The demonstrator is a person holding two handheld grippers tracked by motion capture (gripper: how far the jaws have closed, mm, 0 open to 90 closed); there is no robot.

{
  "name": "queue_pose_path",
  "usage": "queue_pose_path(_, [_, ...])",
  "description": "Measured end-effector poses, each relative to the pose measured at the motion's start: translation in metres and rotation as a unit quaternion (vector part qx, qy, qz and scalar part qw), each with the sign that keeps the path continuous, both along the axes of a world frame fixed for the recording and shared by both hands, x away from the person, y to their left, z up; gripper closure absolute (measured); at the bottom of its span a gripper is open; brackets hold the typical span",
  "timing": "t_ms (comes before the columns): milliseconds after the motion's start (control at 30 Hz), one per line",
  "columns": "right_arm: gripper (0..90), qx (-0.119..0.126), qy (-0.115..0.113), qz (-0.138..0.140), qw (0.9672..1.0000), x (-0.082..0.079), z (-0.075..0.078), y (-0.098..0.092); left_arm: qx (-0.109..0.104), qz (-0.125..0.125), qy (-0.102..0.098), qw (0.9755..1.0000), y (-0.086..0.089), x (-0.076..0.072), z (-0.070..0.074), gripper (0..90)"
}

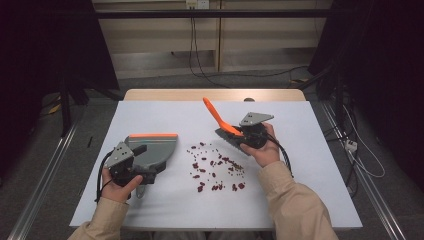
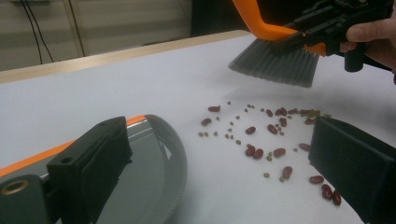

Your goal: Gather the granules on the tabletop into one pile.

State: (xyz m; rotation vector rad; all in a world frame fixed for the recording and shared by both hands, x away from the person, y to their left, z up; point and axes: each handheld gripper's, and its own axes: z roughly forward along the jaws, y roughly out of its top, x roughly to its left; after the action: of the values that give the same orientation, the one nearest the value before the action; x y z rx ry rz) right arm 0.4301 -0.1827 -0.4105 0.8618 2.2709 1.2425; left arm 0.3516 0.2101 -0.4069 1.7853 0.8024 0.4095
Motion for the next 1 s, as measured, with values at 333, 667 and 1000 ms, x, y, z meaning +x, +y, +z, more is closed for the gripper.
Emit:
queue_pose_path(333, [71.3,-0.010,-0.006,0.013,0.9998,0.018,0.001,0.012,0.001,0.002,0.003,1.0000,0.006,-0.002,-0.001,5.4])
queue_pose_path(667, [71.3,-0.017,-0.015,0.030,0.9993,0.039,-0.004,0.027,0.000,0.000,0.007,1.0000,0.008,-0.001,-0.003,5.3])
queue_pose_path(1000, [71.3,-0.042,-0.027,0.047,0.9976,0.055,-0.015,0.052,-0.004,-0.008,0.013,0.9999,0.006,0.001,-0.005,5.3])
